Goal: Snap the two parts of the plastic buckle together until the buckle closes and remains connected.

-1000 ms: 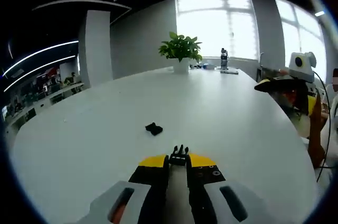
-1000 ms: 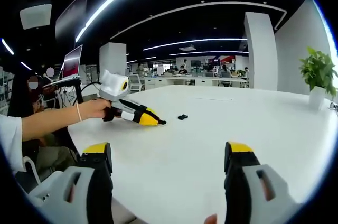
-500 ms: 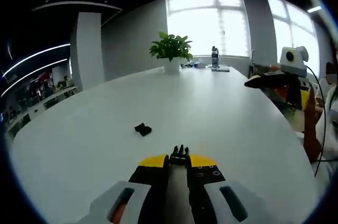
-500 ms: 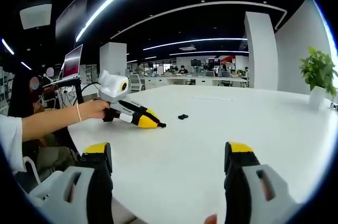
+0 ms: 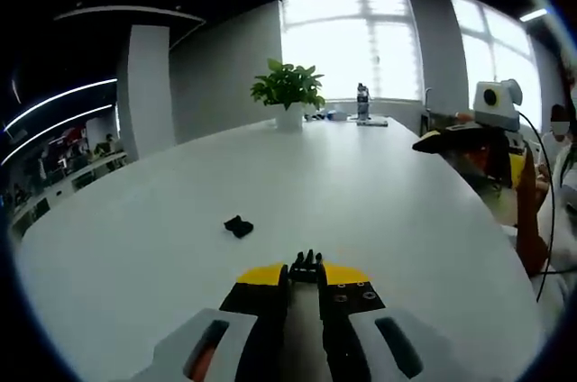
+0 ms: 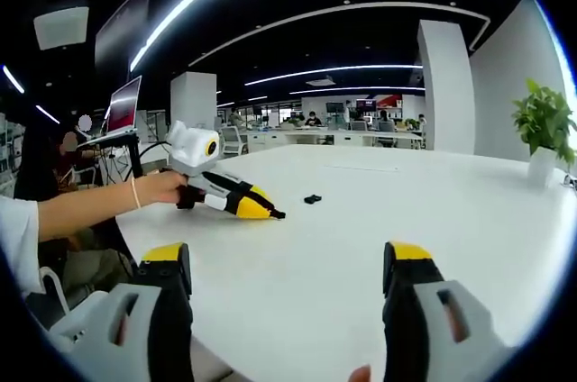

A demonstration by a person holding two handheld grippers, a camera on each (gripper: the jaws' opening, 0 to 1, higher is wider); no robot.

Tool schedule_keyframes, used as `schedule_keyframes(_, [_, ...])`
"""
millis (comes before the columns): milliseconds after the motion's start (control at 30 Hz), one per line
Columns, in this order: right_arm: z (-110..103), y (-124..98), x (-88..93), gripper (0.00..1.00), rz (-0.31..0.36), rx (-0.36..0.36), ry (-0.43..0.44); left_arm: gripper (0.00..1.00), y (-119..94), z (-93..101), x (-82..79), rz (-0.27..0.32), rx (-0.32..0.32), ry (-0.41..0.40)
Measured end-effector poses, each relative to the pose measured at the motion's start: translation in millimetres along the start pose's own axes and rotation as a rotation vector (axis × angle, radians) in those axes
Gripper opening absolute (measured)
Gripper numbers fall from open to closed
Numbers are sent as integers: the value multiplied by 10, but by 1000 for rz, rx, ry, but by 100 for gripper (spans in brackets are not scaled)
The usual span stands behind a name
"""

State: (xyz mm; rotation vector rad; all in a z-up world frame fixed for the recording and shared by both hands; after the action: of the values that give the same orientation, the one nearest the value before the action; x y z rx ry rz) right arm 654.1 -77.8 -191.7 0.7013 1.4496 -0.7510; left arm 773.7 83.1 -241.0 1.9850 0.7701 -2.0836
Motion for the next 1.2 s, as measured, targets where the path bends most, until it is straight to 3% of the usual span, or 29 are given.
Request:
schedule_keyframes(433, [-6,3,5,88,-6,-7,-6,17,-1,-32,-36,34,-27,-5])
schedule_keyframes(733, [-26,12,11,88,-11,-13,-10,19,-5,-13,-172,133,-37,-30])
schedule_keyframes(833, [-29,13,13,88,-11,-14,-10,20,5,-39,-199,154,-57,-29])
schedule_keyframes(1033, [-13,11,17,88,-12,-11,-8,33,11,-125,-244,166,-121,11])
schedule_keyframes(1200, [-11,10,15,88,-10,-10,-7,33,14,-192,-234,160,-160,18])
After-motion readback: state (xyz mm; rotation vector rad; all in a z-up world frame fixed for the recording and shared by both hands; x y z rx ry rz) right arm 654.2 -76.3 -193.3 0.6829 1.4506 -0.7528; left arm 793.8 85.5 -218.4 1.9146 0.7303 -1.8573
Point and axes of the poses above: the point that each gripper's makers call its tool centre point, and the gripper's own axes: y roughly forward along the fingers, z roughly to its right, x roughly out of its underside, the point moved 3 cm from there along -y, roughly backward along the fingers, and after that the axes turned 9 degrees about z, right-handed, at the moved point
